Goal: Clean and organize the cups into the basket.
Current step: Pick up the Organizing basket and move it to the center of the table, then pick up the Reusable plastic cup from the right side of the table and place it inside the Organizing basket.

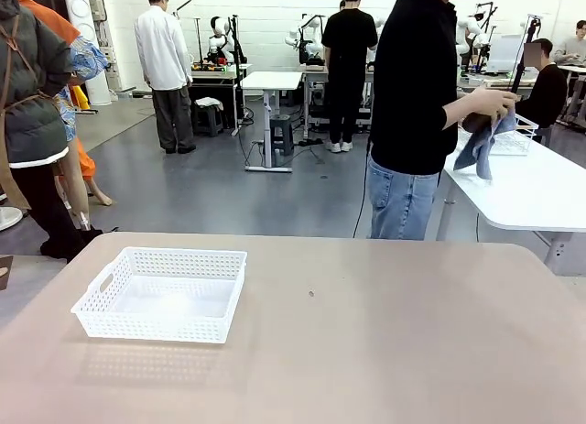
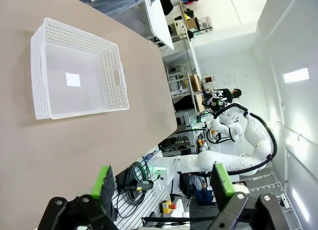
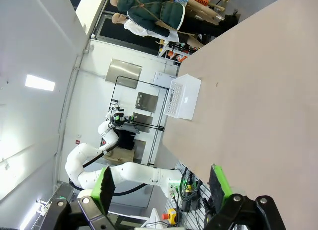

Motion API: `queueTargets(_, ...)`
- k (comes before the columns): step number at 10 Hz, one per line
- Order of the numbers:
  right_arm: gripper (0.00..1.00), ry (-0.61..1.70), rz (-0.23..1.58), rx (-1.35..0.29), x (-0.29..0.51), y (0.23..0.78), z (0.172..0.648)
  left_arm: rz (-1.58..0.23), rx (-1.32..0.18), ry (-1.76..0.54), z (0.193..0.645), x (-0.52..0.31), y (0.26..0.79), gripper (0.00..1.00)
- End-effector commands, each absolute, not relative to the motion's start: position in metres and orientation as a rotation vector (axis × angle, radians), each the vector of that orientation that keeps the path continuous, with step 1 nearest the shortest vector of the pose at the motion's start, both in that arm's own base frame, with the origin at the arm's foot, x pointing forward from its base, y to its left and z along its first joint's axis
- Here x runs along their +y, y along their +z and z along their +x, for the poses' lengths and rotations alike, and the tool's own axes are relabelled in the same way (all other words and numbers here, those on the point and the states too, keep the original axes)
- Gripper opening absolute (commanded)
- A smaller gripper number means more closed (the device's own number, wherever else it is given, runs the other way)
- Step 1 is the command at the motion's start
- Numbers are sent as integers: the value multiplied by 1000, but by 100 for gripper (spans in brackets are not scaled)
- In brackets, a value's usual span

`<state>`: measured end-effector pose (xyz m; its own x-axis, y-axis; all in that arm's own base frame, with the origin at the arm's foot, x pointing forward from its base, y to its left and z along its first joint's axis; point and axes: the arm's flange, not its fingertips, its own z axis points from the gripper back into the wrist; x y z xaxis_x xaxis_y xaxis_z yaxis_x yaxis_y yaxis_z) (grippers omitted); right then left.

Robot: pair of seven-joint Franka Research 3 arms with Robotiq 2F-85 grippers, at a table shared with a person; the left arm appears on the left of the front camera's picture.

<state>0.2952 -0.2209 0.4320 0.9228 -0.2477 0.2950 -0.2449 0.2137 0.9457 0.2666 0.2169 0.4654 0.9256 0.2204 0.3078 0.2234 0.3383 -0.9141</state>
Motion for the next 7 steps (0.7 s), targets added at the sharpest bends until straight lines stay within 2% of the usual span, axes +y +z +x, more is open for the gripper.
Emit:
queueTargets(1,100,6,1375,-422,-221,433,294,-1243,-425,-12,265,217,465,100)
queueTargets(7,100,6,1375,-422,-221,433,294,-1243,-425,-12,265,217,465,100)
